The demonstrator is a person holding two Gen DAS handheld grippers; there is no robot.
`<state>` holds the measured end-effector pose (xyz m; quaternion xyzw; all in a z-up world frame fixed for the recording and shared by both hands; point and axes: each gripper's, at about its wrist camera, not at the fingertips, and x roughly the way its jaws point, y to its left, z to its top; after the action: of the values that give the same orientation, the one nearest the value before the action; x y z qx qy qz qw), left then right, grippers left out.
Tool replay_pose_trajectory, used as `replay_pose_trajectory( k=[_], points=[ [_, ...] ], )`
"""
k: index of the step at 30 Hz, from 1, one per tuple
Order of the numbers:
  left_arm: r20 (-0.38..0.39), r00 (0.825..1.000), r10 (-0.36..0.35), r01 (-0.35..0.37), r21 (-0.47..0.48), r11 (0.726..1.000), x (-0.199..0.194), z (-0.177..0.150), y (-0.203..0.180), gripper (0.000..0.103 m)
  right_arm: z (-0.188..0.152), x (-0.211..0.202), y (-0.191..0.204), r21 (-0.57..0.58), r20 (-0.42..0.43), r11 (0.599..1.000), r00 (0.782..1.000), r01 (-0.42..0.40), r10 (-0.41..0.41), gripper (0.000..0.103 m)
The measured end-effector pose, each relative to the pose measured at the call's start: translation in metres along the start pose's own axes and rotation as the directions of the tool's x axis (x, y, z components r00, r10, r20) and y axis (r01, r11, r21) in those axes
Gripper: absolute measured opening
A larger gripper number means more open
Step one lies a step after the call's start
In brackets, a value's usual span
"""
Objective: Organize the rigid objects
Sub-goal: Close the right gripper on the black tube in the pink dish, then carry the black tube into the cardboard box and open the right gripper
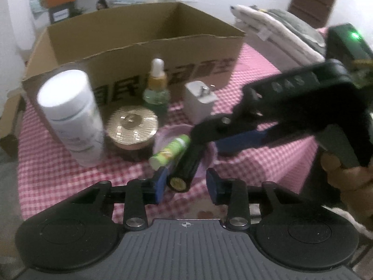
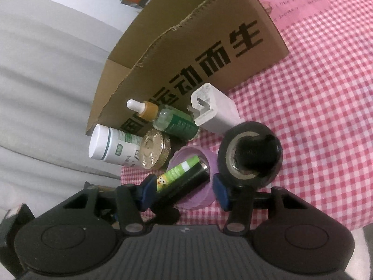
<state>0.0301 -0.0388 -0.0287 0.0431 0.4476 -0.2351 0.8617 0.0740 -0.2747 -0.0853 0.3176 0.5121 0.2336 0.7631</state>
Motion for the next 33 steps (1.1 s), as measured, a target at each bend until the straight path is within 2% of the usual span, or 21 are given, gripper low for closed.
replay_pose_trajectory(
  k=[5, 7, 17, 20, 25, 33],
  points=[
    [-0.019, 1.0, -0.012, 0.013, 0.013, 1.0, 0.011, 0.003, -0.002, 0.022, 0.002, 0.006, 0.001, 0.006, -0.026, 1.0, 0.999, 0.019, -0.019, 0.052],
    [-0.032, 0.999, -0.015, 0.015, 0.009, 1.0, 0.015, 0.006, -0.002, 0.022, 0.004, 0.009, 0.0, 0.016, -0.043, 0.999, 0.999, 0.03, -0.029, 0.049],
    [-0.102, 0.995, -0.017, 0.017, -0.002, 1.0, 0.031, 0.023, -0.003, 0.022, 0.016, 0.025, -0.003, 0.048, -0.092, 0.997, 0.994, 0.057, -0.053, 0.05],
    [-0.126, 0.991, -0.039, 0.034, -0.042, 0.999, 0.033, 0.026, 0.004, 0.022, 0.018, 0.028, -0.002, 0.066, -0.111, 0.996, 0.993, 0.055, -0.047, 0.049],
    [-0.139, 0.989, -0.057, 0.044, -0.092, 0.995, 0.032, 0.029, 0.009, 0.021, 0.018, 0.025, -0.009, 0.108, -0.15, 0.994, 0.989, 0.028, -0.012, 0.046],
    [-0.112, 0.991, -0.074, 0.063, -0.104, 0.993, 0.019, 0.028, 0.006, 0.021, 0.007, 0.016, -0.03, 0.204, -0.136, 0.977, 0.987, -0.06, 0.089, 0.046]
  ],
)
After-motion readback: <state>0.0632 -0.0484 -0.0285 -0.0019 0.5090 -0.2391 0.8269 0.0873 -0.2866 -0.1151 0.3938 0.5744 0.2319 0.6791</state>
